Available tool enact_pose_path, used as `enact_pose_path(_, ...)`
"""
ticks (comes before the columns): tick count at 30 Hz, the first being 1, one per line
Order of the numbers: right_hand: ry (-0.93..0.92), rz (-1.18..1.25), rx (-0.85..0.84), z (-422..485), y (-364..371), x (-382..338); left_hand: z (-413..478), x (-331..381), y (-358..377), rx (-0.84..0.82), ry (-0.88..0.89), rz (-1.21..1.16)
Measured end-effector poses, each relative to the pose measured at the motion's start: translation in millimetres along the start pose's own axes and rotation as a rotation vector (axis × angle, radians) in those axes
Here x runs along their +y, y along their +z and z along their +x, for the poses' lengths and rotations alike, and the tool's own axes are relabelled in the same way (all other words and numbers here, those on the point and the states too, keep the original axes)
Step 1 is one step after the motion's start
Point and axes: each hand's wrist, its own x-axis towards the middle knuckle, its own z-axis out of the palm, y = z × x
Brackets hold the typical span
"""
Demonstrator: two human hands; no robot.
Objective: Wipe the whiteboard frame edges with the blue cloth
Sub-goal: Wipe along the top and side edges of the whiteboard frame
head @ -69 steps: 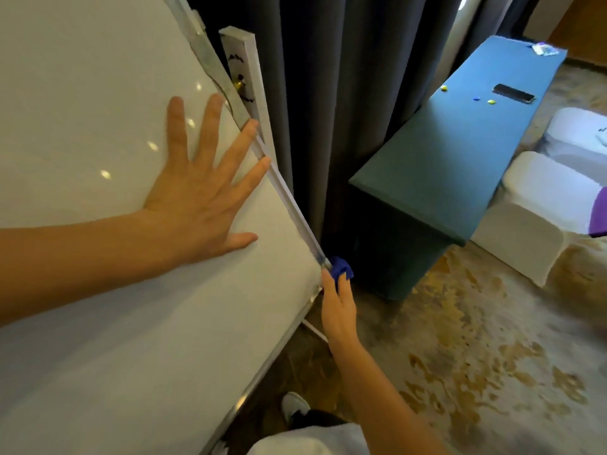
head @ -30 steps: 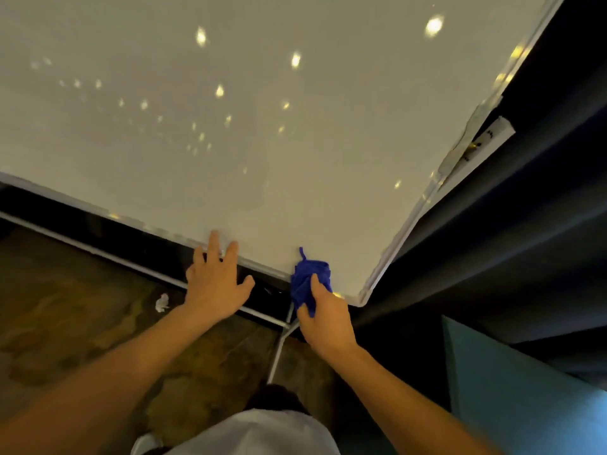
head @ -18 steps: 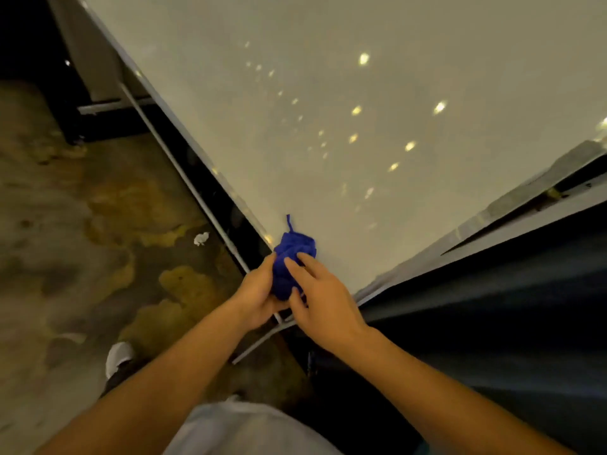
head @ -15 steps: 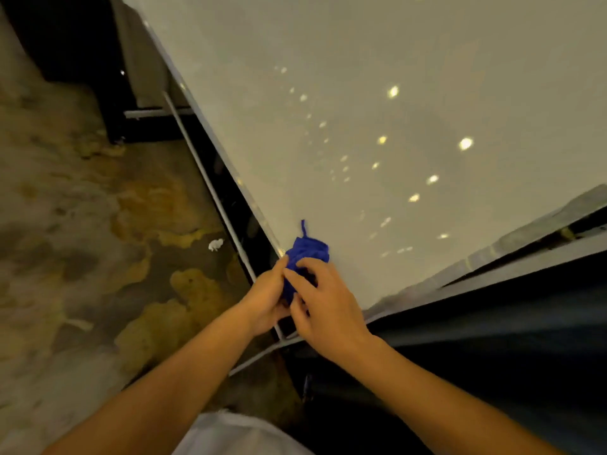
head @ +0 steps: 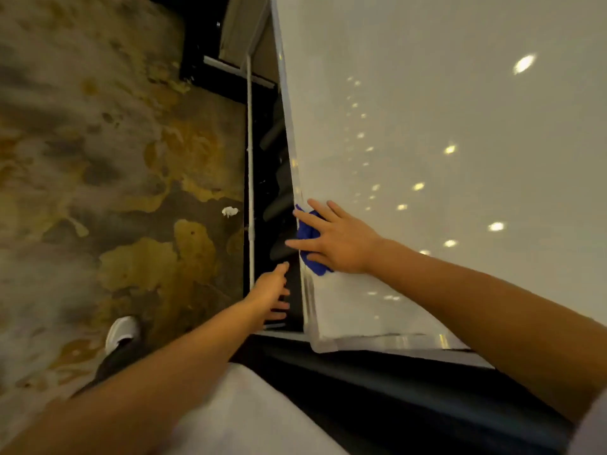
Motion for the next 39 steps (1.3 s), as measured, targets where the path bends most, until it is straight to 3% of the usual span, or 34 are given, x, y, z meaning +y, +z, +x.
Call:
enact_pose_path(3,-0.003,0.023,-0.024,27,-9,25,1,-17,39,-0.103,0.048,-0.098)
enact_pose_path(5,-0.079,0.049,-0.06,43,-9,31,9,-18,59,-0.07,0.208,-0.134)
enact_pose_path(9,-0.579,0.008,-0.152,41,13,20,20,-19,81,0.123,0.554,-0.077)
enact_pose_path(10,-0.627,-0.054,-0.172,45,16,26,20,-23,87,0.176,0.591,-0.084)
enact_pose_path(14,-0.315,-0.223,-0.188,79,2,64,13,-26,116,0.352,0.467,0.048)
enact_pose_path(17,-0.552,-0.391,-0.206,70,13,59,4,-21,134,0.501,0.378,0.18)
enact_pose_path(19,-0.691,-0.266,-0.215,53,27,51,-1,-22,141,0.583,0.38,0.211)
enact_pose_path(21,-0.582,-0.16,-0.247,55,19,55,-5,-21,144,0.599,0.349,0.234)
enact_pose_path(25,-0.197,-0.299,-0.24,69,-4,66,-11,-15,150,0.625,0.286,0.277)
enact_pose_path(30,-0.475,-0.268,-0.338,48,19,50,-14,-14,150,0.608,0.255,0.279)
enact_pose_path(35,-0.165,-0.356,-0.211,61,-2,63,-14,-8,151,0.597,0.263,0.289)
enact_pose_path(39,-0.378,-0.311,-0.287,50,19,49,-18,0,149,0.57,0.278,0.282)
